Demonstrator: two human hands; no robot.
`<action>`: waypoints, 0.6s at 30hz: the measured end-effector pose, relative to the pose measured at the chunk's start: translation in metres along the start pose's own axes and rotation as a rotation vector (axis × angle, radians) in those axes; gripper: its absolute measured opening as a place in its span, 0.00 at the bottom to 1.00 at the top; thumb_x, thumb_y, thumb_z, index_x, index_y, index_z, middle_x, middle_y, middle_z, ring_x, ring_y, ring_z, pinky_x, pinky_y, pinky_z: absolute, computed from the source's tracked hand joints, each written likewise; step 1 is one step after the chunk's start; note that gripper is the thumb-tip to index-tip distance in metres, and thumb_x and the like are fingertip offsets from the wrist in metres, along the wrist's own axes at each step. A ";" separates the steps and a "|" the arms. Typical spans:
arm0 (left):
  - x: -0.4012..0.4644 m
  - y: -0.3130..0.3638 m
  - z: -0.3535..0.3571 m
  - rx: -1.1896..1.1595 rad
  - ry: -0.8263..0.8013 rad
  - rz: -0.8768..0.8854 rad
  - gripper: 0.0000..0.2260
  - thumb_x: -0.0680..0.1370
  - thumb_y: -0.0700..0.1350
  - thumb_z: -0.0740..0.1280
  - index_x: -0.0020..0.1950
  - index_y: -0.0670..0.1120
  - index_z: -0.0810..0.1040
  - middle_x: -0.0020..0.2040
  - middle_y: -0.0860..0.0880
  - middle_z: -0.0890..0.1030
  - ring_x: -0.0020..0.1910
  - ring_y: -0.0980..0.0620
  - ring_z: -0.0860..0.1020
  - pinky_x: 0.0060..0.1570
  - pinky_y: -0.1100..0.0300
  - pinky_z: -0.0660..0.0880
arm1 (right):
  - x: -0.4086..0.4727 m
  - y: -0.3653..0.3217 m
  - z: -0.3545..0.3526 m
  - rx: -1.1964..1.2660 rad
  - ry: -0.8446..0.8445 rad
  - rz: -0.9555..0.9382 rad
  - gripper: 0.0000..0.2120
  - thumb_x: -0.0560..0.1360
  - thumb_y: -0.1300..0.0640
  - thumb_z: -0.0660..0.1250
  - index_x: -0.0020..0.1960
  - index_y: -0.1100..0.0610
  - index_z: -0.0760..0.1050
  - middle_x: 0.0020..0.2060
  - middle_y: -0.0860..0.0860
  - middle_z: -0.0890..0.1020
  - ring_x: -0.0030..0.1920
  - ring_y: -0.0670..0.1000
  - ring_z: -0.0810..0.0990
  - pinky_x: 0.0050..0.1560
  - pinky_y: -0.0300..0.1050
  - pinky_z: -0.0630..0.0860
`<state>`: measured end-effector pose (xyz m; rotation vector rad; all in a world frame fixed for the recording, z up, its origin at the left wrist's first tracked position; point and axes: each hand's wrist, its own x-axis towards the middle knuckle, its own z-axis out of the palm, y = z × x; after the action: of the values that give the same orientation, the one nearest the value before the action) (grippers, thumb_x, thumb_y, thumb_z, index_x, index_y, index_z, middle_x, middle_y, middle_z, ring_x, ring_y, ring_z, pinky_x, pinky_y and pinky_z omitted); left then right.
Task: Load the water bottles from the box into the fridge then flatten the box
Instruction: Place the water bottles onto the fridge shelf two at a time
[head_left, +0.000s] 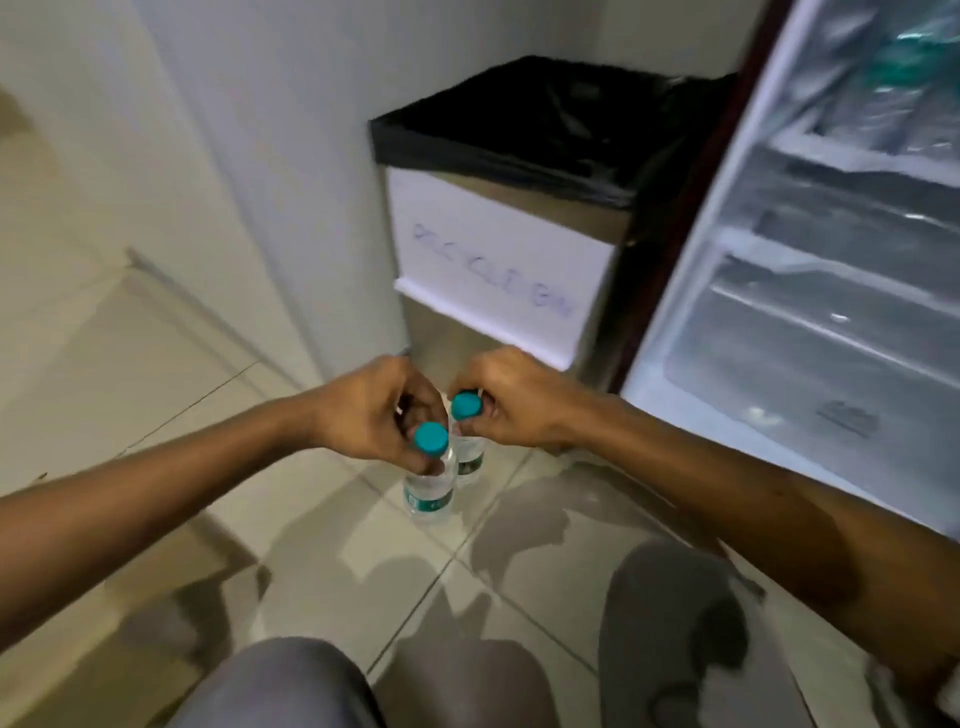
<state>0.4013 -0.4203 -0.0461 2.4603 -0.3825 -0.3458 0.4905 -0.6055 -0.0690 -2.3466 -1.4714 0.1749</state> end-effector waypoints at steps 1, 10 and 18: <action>0.015 0.009 -0.002 -0.037 -0.001 0.044 0.13 0.61 0.53 0.77 0.39 0.48 0.83 0.33 0.49 0.81 0.30 0.51 0.77 0.35 0.55 0.76 | -0.014 0.008 -0.011 -0.025 0.023 0.055 0.08 0.71 0.50 0.73 0.44 0.54 0.79 0.37 0.46 0.76 0.38 0.48 0.74 0.37 0.42 0.70; 0.104 0.107 0.007 -0.283 0.113 0.302 0.07 0.65 0.34 0.79 0.39 0.42 0.84 0.28 0.49 0.77 0.28 0.55 0.71 0.30 0.63 0.69 | -0.139 0.037 -0.107 -0.191 0.273 0.384 0.14 0.69 0.50 0.76 0.52 0.55 0.84 0.43 0.49 0.85 0.39 0.46 0.81 0.46 0.42 0.78; 0.158 0.222 0.011 -0.343 0.090 0.484 0.08 0.64 0.35 0.79 0.40 0.37 0.84 0.31 0.39 0.79 0.26 0.51 0.71 0.26 0.63 0.70 | -0.243 0.041 -0.190 -0.153 0.588 0.597 0.16 0.68 0.50 0.78 0.52 0.55 0.84 0.33 0.39 0.81 0.32 0.33 0.79 0.43 0.39 0.81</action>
<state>0.5015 -0.6522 0.0572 1.9640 -0.7882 -0.0838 0.4715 -0.8826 0.0711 -2.5777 -0.5119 -0.4568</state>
